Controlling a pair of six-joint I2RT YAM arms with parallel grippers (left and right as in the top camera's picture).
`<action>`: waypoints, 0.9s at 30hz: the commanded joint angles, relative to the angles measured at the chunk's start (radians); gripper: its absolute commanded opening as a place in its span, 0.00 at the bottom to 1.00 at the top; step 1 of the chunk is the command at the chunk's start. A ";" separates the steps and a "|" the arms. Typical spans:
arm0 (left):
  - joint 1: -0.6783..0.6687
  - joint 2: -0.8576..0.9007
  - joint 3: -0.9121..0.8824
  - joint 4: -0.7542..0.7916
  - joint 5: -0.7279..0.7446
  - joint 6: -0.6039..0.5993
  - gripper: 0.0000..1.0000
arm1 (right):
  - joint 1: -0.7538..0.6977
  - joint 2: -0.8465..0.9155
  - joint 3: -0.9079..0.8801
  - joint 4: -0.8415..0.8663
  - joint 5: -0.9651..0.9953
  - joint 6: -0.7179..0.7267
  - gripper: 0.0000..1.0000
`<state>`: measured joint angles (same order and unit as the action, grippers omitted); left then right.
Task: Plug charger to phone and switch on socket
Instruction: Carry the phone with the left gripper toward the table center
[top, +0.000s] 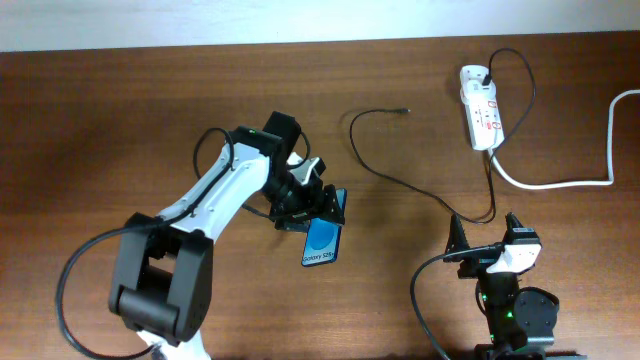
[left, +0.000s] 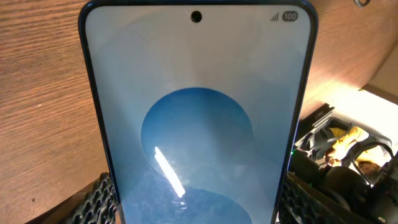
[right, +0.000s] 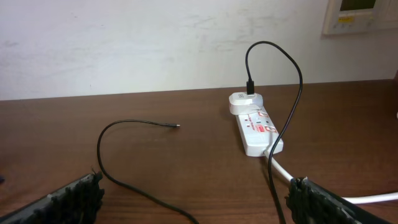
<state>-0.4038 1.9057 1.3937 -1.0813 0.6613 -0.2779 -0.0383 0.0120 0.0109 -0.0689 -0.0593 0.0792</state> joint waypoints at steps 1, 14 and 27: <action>-0.002 -0.109 0.027 -0.014 0.020 -0.010 0.49 | 0.008 -0.006 -0.005 -0.006 0.011 0.004 0.98; 0.034 -0.214 0.027 -0.013 0.087 -0.178 0.54 | 0.008 -0.006 -0.005 -0.006 0.012 0.004 0.98; 0.106 -0.211 0.027 -0.013 0.163 -0.179 0.51 | 0.008 -0.006 -0.005 -0.006 0.012 0.004 0.99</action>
<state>-0.3134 1.7168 1.3945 -1.0962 0.7715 -0.4461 -0.0383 0.0120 0.0105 -0.0689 -0.0593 0.0795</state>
